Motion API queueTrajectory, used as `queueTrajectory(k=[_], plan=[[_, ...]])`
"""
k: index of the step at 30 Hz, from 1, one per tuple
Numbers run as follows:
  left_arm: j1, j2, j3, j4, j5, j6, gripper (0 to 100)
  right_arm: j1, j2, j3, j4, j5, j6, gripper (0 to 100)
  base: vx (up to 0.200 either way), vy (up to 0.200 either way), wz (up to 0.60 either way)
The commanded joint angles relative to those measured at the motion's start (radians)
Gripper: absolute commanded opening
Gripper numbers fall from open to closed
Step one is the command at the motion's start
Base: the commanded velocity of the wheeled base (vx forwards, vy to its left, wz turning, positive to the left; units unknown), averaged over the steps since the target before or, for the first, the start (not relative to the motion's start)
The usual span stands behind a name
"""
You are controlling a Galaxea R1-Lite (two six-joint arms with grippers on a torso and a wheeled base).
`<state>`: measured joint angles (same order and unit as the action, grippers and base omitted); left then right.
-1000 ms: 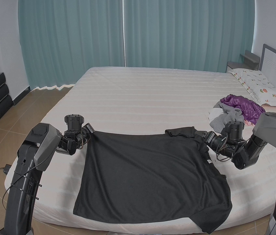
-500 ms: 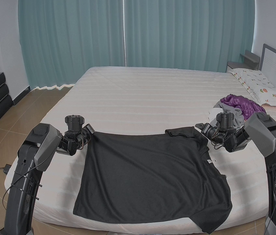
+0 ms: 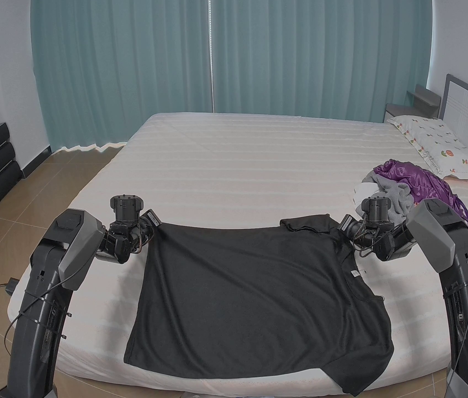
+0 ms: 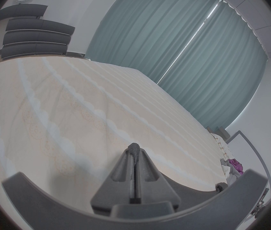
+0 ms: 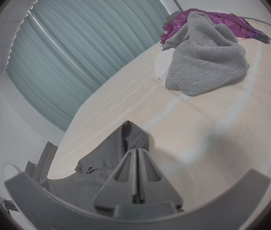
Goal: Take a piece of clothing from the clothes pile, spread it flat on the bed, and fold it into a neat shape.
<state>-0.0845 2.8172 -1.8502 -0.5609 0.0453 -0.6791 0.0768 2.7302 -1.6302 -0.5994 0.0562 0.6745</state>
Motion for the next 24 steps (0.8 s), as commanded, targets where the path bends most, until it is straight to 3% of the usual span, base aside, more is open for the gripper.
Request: queueTrajectory(k=[1, 16, 24], plan=[[0.0, 0.001, -0.003, -0.002, 0.001, 0.001, 0, -0.008, 0.003, -0.014, -0.003, -0.001, 0.007, 0, 0.0, 0.0, 0.0], [0.006, 0.036, -0.076, -0.076, 0.005, 0.003, 0, -0.037, 0.016, -0.091, -0.109, -0.068, 0.01, 0, 0.0, 0.0, 0.0], [0.009, 0.08, -0.15, -0.096, 0.045, 0.004, 0, -0.037, 0.072, -0.214, -0.131, -0.148, 0.005, 0, 0.0, 0.0, 0.0]])
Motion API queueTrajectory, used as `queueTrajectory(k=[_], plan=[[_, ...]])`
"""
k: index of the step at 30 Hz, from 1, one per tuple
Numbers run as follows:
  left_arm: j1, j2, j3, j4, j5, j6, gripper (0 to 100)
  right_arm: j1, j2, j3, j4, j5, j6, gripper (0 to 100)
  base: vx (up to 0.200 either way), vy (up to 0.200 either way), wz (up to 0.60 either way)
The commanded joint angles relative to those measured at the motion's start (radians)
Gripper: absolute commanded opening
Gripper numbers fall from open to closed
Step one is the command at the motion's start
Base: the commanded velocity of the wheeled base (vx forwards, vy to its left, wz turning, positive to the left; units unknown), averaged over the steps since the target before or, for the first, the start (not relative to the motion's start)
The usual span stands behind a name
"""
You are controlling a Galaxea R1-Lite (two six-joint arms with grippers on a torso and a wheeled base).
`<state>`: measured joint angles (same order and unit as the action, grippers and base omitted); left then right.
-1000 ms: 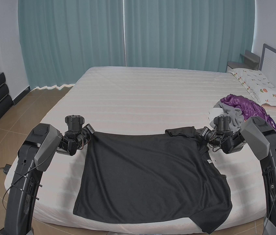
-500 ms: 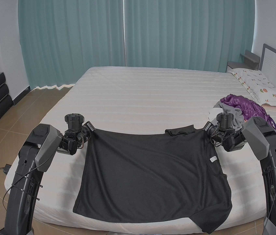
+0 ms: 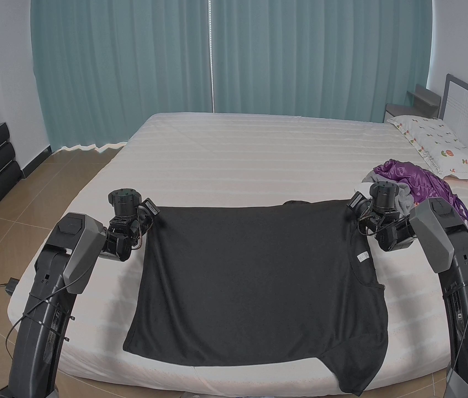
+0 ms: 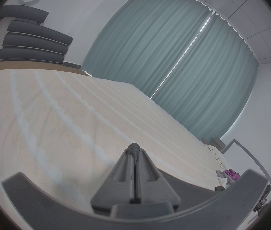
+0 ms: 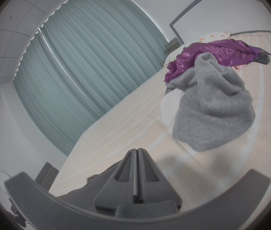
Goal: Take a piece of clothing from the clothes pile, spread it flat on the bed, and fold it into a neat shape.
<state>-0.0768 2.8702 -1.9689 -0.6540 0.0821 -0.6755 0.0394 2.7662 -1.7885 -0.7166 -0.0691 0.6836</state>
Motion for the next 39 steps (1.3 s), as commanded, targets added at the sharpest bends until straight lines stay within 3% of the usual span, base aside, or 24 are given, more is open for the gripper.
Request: queueTrajectory(k=[1, 10, 30, 31, 32, 33, 39], plan=[[0.002, 0.031, -0.031, -0.003, 0.008, 0.001, 0, 0.001, 0.044, -0.066, -0.021, -0.027, -0.007, 0, 0.0, 0.0, 0.0], [0.0, 0.038, -0.031, -0.004, 0.002, 0.004, 0, 0.011, 0.101, -0.107, -0.035, -0.035, -0.05, 0, 0.0, 0.0, 0.0], [-0.001, 0.052, -0.031, 0.004, -0.021, 0.011, 0, 0.011, 0.141, -0.106, -0.026, -0.034, -0.05, 0, 0.0, 0.0, 0.0], [-0.001, 0.052, -0.031, 0.005, -0.021, 0.011, 100, 0.011, 0.144, -0.106, -0.026, -0.034, -0.05, 0, 0.0, 0.0, 0.0], [-0.003, 0.052, -0.031, 0.005, -0.024, 0.01, 100, 0.011, 0.147, -0.106, -0.026, -0.034, -0.05, 0, 0.0, 0.0, 0.0], [-0.003, 0.052, -0.031, 0.005, -0.024, 0.01, 100, 0.011, 0.147, -0.106, -0.026, -0.034, -0.05, 100, 0.0, 0.0, 0.0], [-0.003, 0.054, -0.031, 0.001, -0.028, 0.01, 100, 0.016, 0.136, -0.094, -0.037, -0.035, -0.044, 100, 0.0, 0.0, 0.0]])
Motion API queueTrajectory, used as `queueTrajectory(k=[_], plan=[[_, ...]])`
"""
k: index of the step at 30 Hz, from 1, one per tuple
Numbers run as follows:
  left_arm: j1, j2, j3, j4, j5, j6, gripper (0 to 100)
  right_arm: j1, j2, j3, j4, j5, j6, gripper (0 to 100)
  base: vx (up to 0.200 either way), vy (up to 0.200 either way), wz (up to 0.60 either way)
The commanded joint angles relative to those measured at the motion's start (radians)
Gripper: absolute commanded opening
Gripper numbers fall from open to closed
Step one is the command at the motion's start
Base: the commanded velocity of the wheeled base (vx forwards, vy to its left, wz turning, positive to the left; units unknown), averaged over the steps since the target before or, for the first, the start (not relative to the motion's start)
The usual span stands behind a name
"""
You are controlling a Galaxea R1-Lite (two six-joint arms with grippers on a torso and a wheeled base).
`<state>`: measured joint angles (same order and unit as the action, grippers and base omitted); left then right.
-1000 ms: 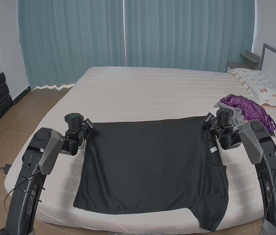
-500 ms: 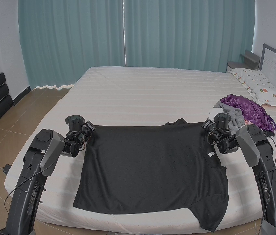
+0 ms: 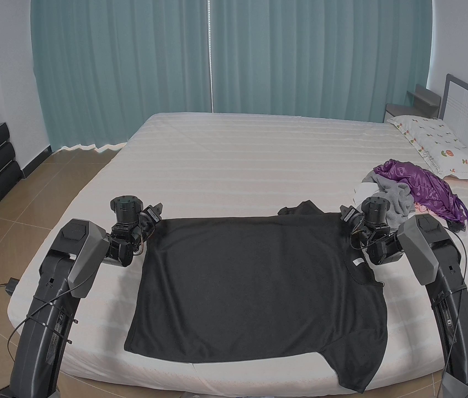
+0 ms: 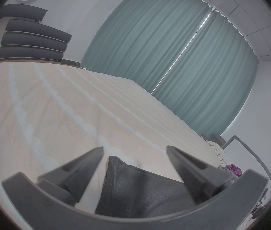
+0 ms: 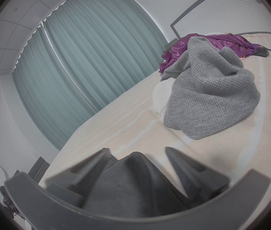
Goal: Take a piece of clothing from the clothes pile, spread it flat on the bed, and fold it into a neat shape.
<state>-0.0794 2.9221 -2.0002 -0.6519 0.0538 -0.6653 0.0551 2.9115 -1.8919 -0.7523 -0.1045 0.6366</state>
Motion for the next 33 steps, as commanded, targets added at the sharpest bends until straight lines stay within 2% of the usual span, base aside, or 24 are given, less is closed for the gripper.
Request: queueTrajectory(k=[1, 4, 8, 10, 14, 17, 18, 21, 23, 24, 26, 33], plan=[[0.0, 0.002, 0.0, -0.003, 0.0, 0.0, 100, -0.003, -0.021, 0.02, -0.002, 0.0, 0.003, 100, 0.0, 0.0, 0.0], [0.0, 0.002, 0.0, -0.005, 0.0, 0.0, 100, -0.008, -0.058, 0.053, -0.004, 0.002, 0.008, 100, 0.0, 0.0, 0.0], [0.0, -0.012, 0.012, -0.003, 0.014, -0.007, 100, -0.021, -0.173, 0.206, -0.047, 0.006, 0.043, 100, 0.0, 0.0, 0.0], [0.003, -0.066, 0.078, -0.005, 0.024, -0.043, 100, -0.026, -0.262, 0.376, -0.104, 0.028, 0.055, 100, 0.0, 0.0, 0.0], [0.007, -0.258, 0.353, -0.075, 0.012, -0.129, 100, -0.024, -0.422, 0.656, -0.18, 0.108, 0.077, 100, 0.0, 0.0, 0.0], [0.01, -0.388, 0.543, -0.137, -0.014, -0.134, 100, -0.009, -0.543, 0.847, -0.208, 0.15, 0.109, 100, 0.0, 0.0, 0.0], [0.01, -0.406, 0.569, -0.141, -0.02, -0.134, 100, -0.006, -0.56, 0.878, -0.213, 0.16, 0.117, 100, 0.0, 0.0, 0.0], [0.01, -0.546, 0.755, -0.149, -0.072, -0.135, 100, 0.02, -0.672, 1.108, -0.272, 0.223, 0.152, 100, 0.0, 0.0, 0.0], [0.01, -0.581, 0.808, -0.149, -0.083, -0.137, 100, 0.025, -0.698, 1.172, -0.3, 0.232, 0.156, 100, 0.0, 0.0, 0.0], [0.004, -0.636, 0.922, -0.153, -0.095, -0.137, 100, 0.038, -0.738, 1.288, -0.354, 0.239, 0.16, 100, 0.0, 0.0, 0.0], [-0.002, -0.675, 1.018, -0.164, -0.098, -0.135, 100, 0.052, -0.762, 1.384, -0.403, 0.244, 0.16, 100, 0.0, 0.0, 0.0], [-0.039, -0.796, 1.322, -0.252, -0.101, -0.138, 100, 0.114, -0.825, 1.616, -0.506, 0.246, 0.161, 100, 0.0, 0.0, 0.0]])
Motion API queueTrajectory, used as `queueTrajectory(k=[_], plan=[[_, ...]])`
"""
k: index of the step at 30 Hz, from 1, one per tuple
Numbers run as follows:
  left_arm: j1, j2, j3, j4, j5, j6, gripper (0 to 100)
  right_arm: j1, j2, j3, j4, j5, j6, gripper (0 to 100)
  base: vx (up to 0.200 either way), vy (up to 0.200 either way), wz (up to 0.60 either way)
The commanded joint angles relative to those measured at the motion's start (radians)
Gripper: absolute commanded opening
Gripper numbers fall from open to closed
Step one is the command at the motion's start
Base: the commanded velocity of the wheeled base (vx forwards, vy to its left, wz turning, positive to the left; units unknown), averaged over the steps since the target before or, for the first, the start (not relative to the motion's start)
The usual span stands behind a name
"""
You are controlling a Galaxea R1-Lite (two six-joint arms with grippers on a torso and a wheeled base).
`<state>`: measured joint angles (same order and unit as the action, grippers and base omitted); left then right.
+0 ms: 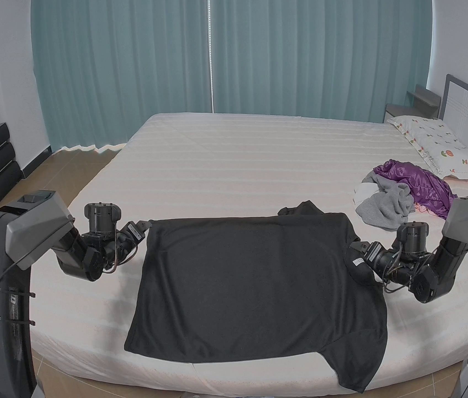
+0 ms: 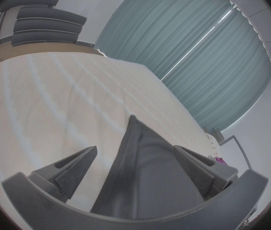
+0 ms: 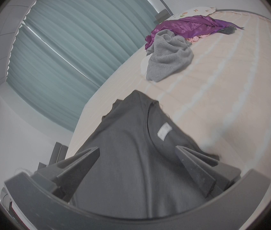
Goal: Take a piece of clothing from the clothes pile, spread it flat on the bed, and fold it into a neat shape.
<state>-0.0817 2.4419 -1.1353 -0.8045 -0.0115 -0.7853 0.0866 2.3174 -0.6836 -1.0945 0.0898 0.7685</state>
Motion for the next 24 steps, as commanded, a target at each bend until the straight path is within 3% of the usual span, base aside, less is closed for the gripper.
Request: queueTrajectory(k=[1, 6, 12, 18, 24], plan=[[-0.044, -0.331, 0.5, -0.111, -0.036, -0.023, 100, 0.096, -0.234, 0.441, -0.171, 0.051, 0.035, 100, 0.0, 0.0, 0.0], [-0.073, -0.351, 0.595, -0.153, -0.038, -0.078, 100, 0.131, -0.207, 0.519, -0.239, 0.056, 0.114, 100, 0.0, 0.0, 0.0], [-0.09, -0.337, 0.666, -0.196, -0.041, -0.084, 100, 0.125, -0.173, 0.612, -0.351, 0.107, 0.121, 100, 0.0, 0.0, 0.0], [-0.099, -0.327, 0.69, -0.205, -0.051, -0.091, 100, 0.125, -0.102, 0.661, -0.463, 0.119, 0.121, 100, -0.2, 0.0, 0.0], [-0.099, -0.327, 0.701, -0.206, -0.053, -0.089, 100, 0.124, -0.095, 0.67, -0.473, 0.122, 0.123, 100, -0.2, 0.0, 0.0]])
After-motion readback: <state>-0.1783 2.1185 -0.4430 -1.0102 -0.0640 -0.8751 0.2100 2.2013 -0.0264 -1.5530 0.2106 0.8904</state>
